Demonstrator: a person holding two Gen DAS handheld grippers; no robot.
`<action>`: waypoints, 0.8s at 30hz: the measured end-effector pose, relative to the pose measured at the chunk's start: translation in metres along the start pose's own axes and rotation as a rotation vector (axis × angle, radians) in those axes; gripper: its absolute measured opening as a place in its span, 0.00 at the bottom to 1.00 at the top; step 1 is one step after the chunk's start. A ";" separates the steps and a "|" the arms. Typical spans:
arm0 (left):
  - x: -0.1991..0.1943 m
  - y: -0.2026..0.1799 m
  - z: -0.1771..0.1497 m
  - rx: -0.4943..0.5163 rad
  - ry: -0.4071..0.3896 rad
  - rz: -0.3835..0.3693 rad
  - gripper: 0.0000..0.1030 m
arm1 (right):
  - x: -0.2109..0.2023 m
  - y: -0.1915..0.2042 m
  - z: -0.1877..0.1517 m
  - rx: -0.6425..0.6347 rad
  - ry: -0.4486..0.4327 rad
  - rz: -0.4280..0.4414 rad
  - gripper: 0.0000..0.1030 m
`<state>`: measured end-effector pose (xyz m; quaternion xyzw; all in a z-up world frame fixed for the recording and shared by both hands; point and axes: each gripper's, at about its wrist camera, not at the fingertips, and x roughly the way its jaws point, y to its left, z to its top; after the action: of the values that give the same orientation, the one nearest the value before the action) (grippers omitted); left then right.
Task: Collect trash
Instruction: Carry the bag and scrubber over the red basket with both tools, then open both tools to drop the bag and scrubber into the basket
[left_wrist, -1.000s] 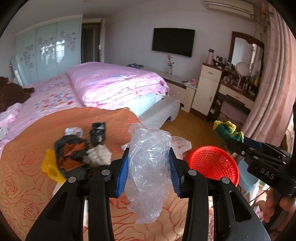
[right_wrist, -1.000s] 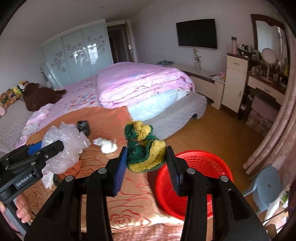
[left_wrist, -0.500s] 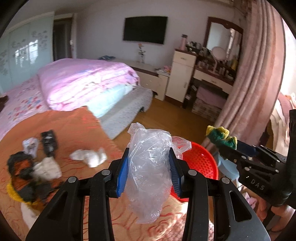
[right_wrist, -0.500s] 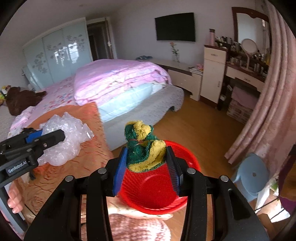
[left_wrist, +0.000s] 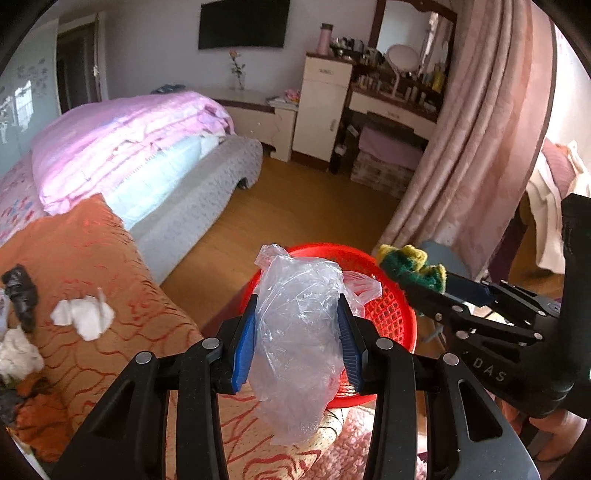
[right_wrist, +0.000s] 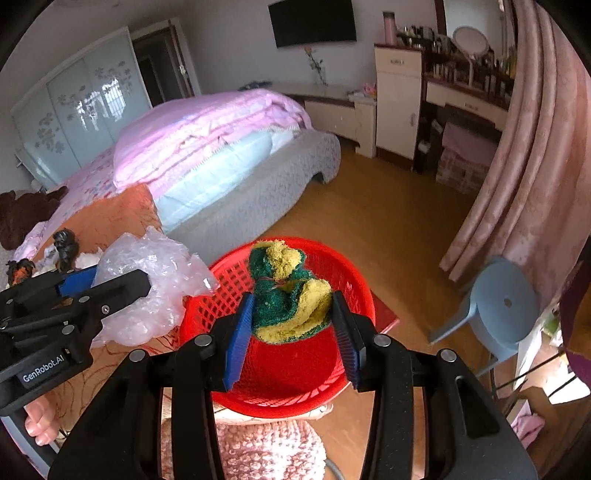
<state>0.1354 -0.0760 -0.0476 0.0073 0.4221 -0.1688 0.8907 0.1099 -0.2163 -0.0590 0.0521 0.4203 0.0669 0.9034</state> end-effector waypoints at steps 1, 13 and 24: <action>0.003 -0.001 0.000 0.001 0.005 -0.003 0.40 | 0.003 -0.001 -0.001 0.004 0.011 0.001 0.40; 0.012 0.003 -0.008 -0.007 0.020 -0.036 0.65 | 0.019 -0.012 -0.006 0.046 0.060 -0.026 0.58; -0.002 0.013 -0.016 -0.040 -0.023 0.017 0.69 | 0.016 -0.011 -0.008 0.035 0.038 -0.041 0.58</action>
<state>0.1263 -0.0608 -0.0576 -0.0088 0.4151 -0.1530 0.8968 0.1147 -0.2239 -0.0775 0.0581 0.4394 0.0417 0.8954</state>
